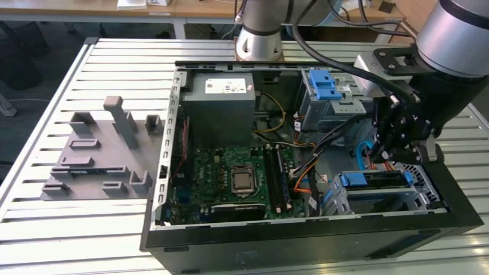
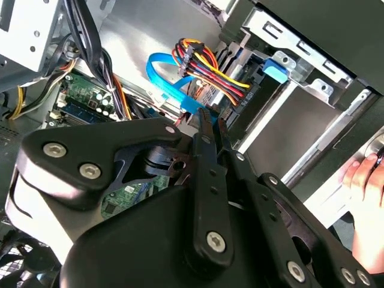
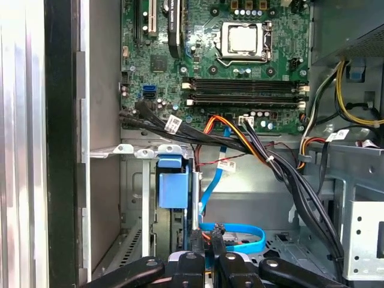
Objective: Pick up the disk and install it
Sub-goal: 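Insert the second disk wire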
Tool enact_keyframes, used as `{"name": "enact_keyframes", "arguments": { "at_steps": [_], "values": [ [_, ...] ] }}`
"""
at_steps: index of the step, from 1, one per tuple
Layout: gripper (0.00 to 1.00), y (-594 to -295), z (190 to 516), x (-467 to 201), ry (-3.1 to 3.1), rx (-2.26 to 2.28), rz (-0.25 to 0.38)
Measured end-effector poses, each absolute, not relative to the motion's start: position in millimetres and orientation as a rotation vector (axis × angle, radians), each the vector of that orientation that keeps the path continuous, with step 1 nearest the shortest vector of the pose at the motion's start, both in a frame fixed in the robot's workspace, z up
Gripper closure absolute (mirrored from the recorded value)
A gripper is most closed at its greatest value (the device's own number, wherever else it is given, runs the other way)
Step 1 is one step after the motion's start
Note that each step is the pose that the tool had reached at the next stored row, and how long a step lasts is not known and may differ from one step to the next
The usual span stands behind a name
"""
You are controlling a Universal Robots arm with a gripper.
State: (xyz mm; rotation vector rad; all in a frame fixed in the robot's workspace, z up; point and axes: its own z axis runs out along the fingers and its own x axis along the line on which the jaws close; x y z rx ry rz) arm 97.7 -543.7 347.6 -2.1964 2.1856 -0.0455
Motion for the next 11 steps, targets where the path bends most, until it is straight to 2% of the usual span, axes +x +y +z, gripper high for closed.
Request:
{"name": "enact_keyframes", "arguments": {
  "at_steps": [11],
  "values": [
    [0.84,-556,342,97,2.169,-2.188,-0.037]
  ]
}}
